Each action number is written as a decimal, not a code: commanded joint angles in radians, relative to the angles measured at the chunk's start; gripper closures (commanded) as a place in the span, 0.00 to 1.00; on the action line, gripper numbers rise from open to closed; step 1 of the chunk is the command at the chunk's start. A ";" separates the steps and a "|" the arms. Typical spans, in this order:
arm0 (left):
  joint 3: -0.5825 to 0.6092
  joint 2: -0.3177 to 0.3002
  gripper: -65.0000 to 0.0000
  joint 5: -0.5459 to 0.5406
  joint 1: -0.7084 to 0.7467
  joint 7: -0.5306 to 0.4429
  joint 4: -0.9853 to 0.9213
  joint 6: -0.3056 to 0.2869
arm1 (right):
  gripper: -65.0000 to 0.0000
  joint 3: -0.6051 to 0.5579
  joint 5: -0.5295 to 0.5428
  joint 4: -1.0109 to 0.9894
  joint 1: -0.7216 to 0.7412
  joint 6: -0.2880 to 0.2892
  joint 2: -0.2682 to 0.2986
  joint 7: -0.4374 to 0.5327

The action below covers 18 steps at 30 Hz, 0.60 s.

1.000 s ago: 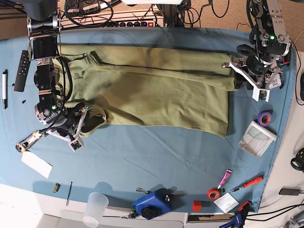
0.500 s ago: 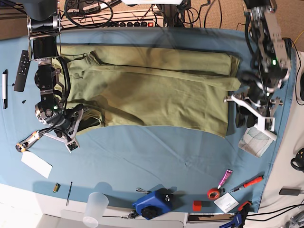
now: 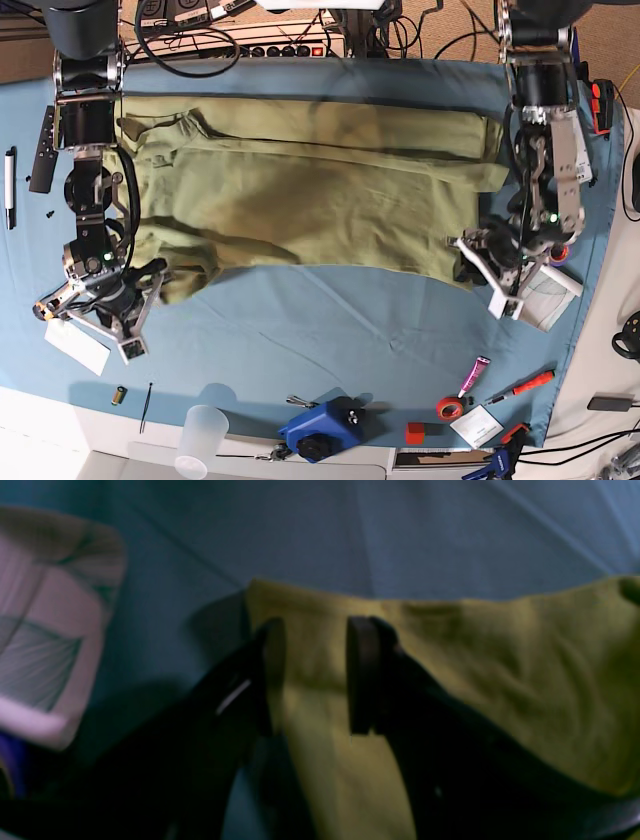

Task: Layout the t-shirt on the table in an organized manner, then fold the t-shirt properly
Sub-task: 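Hold the hem corners with both grippers, adjusting the grip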

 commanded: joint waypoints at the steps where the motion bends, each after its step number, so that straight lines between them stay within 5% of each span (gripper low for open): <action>1: -0.002 -0.010 0.71 -0.004 -0.038 -0.021 -0.004 0.006 | 1.00 0.008 -0.005 0.015 0.030 -0.011 0.013 0.018; 8: -0.003 -0.011 0.71 0.038 -0.079 -0.021 -0.043 0.006 | 1.00 0.015 -0.080 0.015 0.027 -0.054 0.014 0.014; 18: -0.003 -0.011 0.71 0.038 -0.072 -0.003 -0.043 0.006 | 1.00 0.029 -0.027 0.015 0.024 -0.049 0.014 -0.004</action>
